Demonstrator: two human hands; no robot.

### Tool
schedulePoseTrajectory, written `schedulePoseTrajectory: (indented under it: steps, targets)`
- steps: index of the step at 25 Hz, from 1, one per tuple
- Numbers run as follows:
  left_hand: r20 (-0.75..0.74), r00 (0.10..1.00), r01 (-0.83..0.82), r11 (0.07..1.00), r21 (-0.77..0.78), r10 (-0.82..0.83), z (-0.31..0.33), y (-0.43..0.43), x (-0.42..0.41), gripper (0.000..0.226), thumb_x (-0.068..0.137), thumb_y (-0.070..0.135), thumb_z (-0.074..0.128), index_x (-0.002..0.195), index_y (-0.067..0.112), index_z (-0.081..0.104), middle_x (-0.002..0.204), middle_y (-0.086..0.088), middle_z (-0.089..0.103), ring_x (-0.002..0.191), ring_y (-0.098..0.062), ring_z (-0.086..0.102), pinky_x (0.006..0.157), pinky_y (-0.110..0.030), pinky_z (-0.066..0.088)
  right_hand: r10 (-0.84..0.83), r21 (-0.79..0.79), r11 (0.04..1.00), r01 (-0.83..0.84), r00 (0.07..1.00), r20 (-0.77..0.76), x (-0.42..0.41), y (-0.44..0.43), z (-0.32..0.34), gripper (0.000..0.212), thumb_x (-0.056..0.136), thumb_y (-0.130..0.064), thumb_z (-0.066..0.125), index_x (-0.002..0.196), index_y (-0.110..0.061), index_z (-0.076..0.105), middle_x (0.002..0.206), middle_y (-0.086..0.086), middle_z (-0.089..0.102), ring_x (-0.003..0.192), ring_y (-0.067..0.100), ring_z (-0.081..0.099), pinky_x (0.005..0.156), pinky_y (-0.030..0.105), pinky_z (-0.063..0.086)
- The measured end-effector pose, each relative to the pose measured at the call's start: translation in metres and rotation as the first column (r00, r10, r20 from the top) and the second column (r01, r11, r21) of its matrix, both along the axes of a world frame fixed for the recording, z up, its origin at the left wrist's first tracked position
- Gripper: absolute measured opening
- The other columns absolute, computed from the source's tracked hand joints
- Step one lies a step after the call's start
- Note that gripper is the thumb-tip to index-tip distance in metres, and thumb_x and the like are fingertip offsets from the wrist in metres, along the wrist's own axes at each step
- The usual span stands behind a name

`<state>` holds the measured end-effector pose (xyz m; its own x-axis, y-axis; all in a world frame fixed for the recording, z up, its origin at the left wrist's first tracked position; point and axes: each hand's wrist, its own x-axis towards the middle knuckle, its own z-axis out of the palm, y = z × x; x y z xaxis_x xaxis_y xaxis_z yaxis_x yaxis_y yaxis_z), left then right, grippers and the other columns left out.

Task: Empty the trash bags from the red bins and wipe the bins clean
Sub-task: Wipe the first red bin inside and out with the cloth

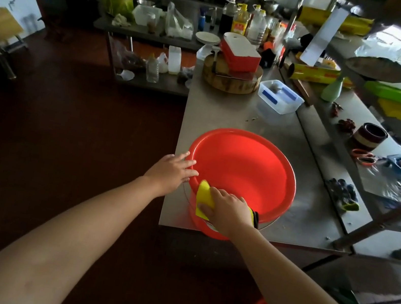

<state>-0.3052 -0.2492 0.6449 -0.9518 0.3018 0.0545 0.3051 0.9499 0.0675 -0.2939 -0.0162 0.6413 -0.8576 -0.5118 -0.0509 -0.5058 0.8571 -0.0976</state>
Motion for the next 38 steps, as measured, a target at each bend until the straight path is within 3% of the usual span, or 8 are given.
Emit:
schedulePoseTrajectory:
  steps: [7, 13, 20, 24, 27, 32, 35, 38]
  targets:
    - [-0.059, 0.998, 0.036, 0.999, 0.006, -0.036, -0.01, 0.002, 0.002, 0.034, 0.103, 0.026, 0.052, 0.136, 0.032, 0.057, 0.148, 0.006, 0.048, 0.15, -0.021, 0.025, 0.123, -0.055, 0.012, 0.051, -0.017, 0.998, -0.053, 0.994, -0.099, -0.001, 0.0, -0.01, 0.058, 0.097, -0.066, 0.035, 0.138, -0.026, 0.047, 0.129, -0.006, 0.064, 0.112, 0.023, 0.064, 0.093, 0.039, 0.047]
    - [0.005, 0.999, 0.046, 0.999, -0.009, -0.046, 0.0, 0.011, 0.013, 0.037, 0.102, 0.03, 0.053, 0.139, 0.028, 0.055, 0.145, 0.0, 0.049, 0.144, -0.024, 0.036, 0.121, -0.049, 0.025, 0.046, -0.021, 0.999, -0.048, 0.996, -0.071, -0.004, -0.008, -0.003, 0.062, 0.096, -0.066, 0.039, 0.143, -0.026, 0.042, 0.131, -0.003, 0.063, 0.116, 0.024, 0.062, 0.096, 0.043, 0.045]
    - [0.063, 0.998, -0.002, 0.995, 0.1, -0.004, -0.007, 0.02, 0.017, 0.04, 0.103, 0.02, 0.051, 0.143, 0.019, 0.051, 0.154, -0.004, 0.044, 0.151, -0.025, 0.023, 0.118, -0.043, 0.031, 0.08, 0.02, 0.997, -0.078, 0.991, -0.106, -0.01, 0.0, -0.004, 0.063, 0.094, -0.071, 0.039, 0.136, -0.025, 0.046, 0.114, -0.003, 0.069, 0.1, 0.022, 0.068, 0.084, 0.038, 0.049]
    - [0.092, 0.996, -0.002, 0.993, 0.118, -0.009, -0.01, 0.012, 0.011, 0.042, 0.104, 0.009, 0.048, 0.145, 0.018, 0.048, 0.159, -0.008, 0.035, 0.153, -0.024, 0.017, 0.12, -0.041, 0.026, 0.167, 0.034, 0.986, -0.163, 0.972, -0.165, -0.017, 0.028, -0.006, 0.072, 0.09, -0.078, 0.032, 0.141, -0.028, 0.044, 0.118, -0.005, 0.068, 0.104, 0.021, 0.067, 0.09, 0.038, 0.048]
    - [0.115, 0.993, -0.019, 0.993, 0.112, 0.006, -0.011, 0.004, 0.006, 0.039, 0.104, 0.016, 0.049, 0.143, 0.024, 0.048, 0.163, -0.013, 0.025, 0.15, -0.028, 0.025, 0.122, -0.043, 0.021, 0.255, 0.043, 0.967, -0.252, 0.952, -0.17, -0.03, 0.067, -0.008, 0.078, 0.086, -0.084, 0.028, 0.141, -0.031, 0.046, 0.123, -0.009, 0.067, 0.11, 0.02, 0.065, 0.098, 0.04, 0.047]
    - [0.083, 0.997, 0.001, 0.999, -0.053, 0.003, 0.001, 0.014, 0.001, 0.039, 0.106, 0.023, 0.044, 0.145, 0.025, 0.043, 0.165, -0.008, 0.019, 0.154, -0.029, 0.005, 0.115, -0.045, -0.008, 0.296, 0.043, 0.955, -0.293, 0.947, -0.127, -0.044, 0.107, -0.003, 0.083, 0.084, -0.086, 0.031, 0.142, -0.03, 0.052, 0.126, -0.008, 0.066, 0.116, 0.02, 0.062, 0.104, 0.04, 0.043]
    - [0.09, 0.995, 0.051, 0.991, -0.122, -0.04, -0.004, 0.042, 0.024, 0.045, 0.107, 0.032, 0.036, 0.15, 0.018, 0.037, 0.163, -0.007, 0.027, 0.155, -0.025, 0.007, 0.12, -0.055, -0.004, 0.271, 0.082, 0.961, -0.262, 0.954, -0.127, -0.027, 0.087, -0.003, 0.081, 0.086, -0.085, 0.026, 0.144, -0.031, 0.047, 0.13, -0.009, 0.064, 0.119, 0.021, 0.059, 0.105, 0.041, 0.041]
    - [0.053, 0.997, 0.058, 0.998, -0.029, -0.056, -0.016, 0.068, 0.047, 0.046, 0.105, 0.032, 0.044, 0.147, 0.015, 0.042, 0.155, -0.006, 0.041, 0.153, -0.022, 0.019, 0.123, -0.048, 0.002, 0.215, 0.074, 0.976, -0.206, 0.965, -0.152, -0.005, 0.057, -0.007, 0.073, 0.09, -0.079, 0.035, 0.143, -0.029, 0.045, 0.129, -0.007, 0.064, 0.118, 0.022, 0.061, 0.102, 0.042, 0.042]
